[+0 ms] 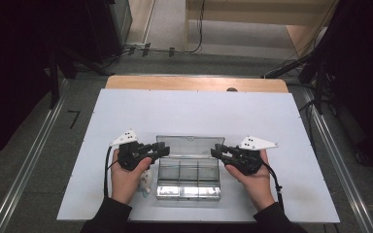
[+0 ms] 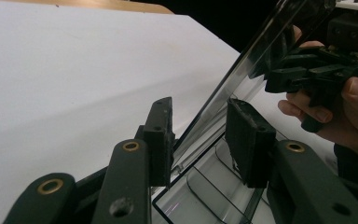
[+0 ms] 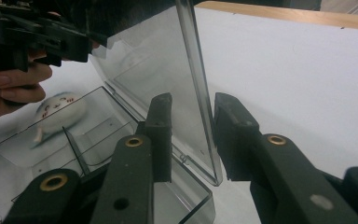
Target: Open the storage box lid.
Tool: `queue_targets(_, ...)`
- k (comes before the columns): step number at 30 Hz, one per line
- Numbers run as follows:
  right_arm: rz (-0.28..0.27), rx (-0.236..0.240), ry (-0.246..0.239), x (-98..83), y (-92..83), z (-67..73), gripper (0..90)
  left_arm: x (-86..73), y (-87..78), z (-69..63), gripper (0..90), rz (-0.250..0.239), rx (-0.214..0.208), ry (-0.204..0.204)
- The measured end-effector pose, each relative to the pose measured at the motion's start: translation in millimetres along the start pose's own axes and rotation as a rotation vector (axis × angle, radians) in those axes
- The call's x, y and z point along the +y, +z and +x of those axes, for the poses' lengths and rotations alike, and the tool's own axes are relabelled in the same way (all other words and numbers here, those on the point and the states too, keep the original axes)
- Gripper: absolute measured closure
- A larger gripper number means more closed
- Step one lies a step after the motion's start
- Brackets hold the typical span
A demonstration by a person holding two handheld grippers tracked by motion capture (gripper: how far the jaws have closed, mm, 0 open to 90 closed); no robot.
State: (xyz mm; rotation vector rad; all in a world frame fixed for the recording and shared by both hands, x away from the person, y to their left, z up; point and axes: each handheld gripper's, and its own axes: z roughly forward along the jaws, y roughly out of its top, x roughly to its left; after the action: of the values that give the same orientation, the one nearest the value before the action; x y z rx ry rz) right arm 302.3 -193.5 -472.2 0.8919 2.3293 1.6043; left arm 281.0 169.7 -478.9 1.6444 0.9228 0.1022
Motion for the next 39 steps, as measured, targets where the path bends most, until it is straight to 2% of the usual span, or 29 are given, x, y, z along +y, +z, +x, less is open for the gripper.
queue_targets(8, -0.013, 0.004, -0.008, -2.6, -0.7, -2.6, 70.1, -4.5, 1.4, 1.9, 63.4, 0.006, 0.021, -0.016)
queue_targets(23, -0.018, -0.017, 0.009, -5.0, -4.0, -3.6, 73.6, -6.0, 5.4, -2.3, 69.4, 0.029, 0.04, -0.007)
queue_targets(30, -0.018, -0.017, 0.027, -6.6, -3.4, -5.0, 73.8, -6.1, 6.4, -0.2, 70.1, 0.028, 0.03, -0.035)
queue_targets(39, -0.016, -0.031, 0.034, -9.2, -0.5, -7.1, 73.9, -5.5, 9.1, 1.2, 69.8, 0.041, 0.052, -0.09)
